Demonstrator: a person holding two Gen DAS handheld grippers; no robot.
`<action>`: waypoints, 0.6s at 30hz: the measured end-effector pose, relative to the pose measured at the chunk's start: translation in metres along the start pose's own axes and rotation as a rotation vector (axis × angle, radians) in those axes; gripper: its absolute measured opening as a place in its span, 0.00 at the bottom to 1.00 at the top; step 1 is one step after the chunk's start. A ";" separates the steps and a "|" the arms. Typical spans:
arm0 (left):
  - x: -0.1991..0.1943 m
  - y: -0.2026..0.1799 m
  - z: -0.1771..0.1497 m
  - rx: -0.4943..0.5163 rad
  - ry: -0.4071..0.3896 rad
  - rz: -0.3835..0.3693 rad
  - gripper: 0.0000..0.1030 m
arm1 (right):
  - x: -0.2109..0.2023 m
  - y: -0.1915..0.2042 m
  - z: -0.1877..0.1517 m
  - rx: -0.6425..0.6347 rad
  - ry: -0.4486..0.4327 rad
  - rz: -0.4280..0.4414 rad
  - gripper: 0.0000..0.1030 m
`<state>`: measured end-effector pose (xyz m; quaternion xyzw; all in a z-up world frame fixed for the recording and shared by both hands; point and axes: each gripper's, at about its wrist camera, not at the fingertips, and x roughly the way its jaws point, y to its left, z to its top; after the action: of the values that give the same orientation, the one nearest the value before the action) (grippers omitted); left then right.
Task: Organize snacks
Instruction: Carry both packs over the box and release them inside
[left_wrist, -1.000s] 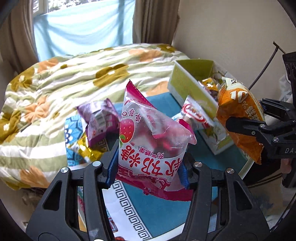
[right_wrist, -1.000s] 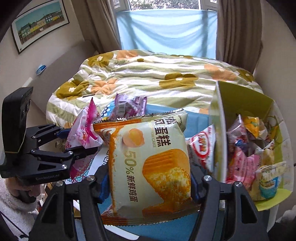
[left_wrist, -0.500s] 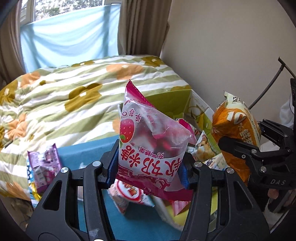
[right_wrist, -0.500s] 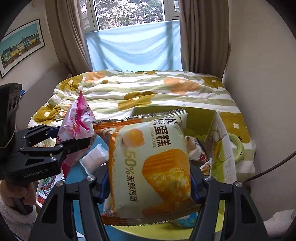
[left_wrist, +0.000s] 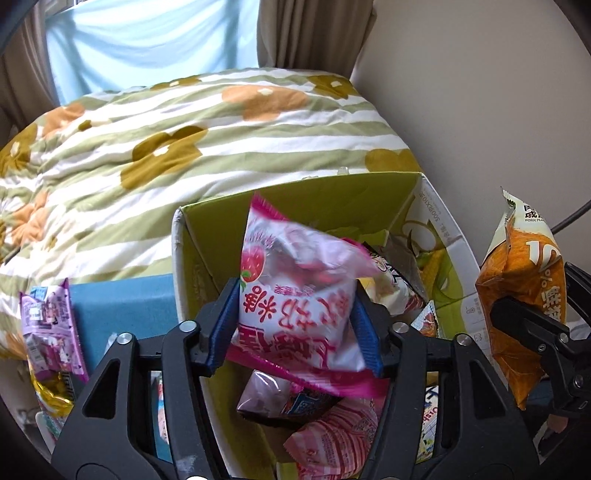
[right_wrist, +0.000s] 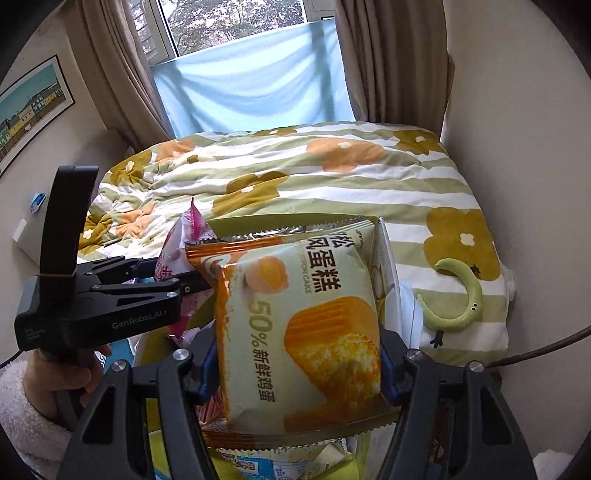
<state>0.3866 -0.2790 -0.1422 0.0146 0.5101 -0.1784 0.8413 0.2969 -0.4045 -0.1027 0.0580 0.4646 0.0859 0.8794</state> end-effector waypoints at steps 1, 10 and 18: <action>0.000 0.001 0.000 -0.003 0.004 0.001 0.85 | 0.002 -0.002 0.001 0.003 0.004 0.003 0.60; -0.031 0.023 -0.027 -0.002 -0.027 0.026 1.00 | 0.016 -0.009 0.006 0.052 0.029 0.015 0.60; -0.054 0.044 -0.049 -0.012 -0.030 0.045 1.00 | 0.027 -0.006 0.022 0.063 0.031 -0.003 0.60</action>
<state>0.3367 -0.2127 -0.1260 0.0180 0.4979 -0.1566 0.8528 0.3301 -0.4057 -0.1131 0.0837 0.4806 0.0709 0.8700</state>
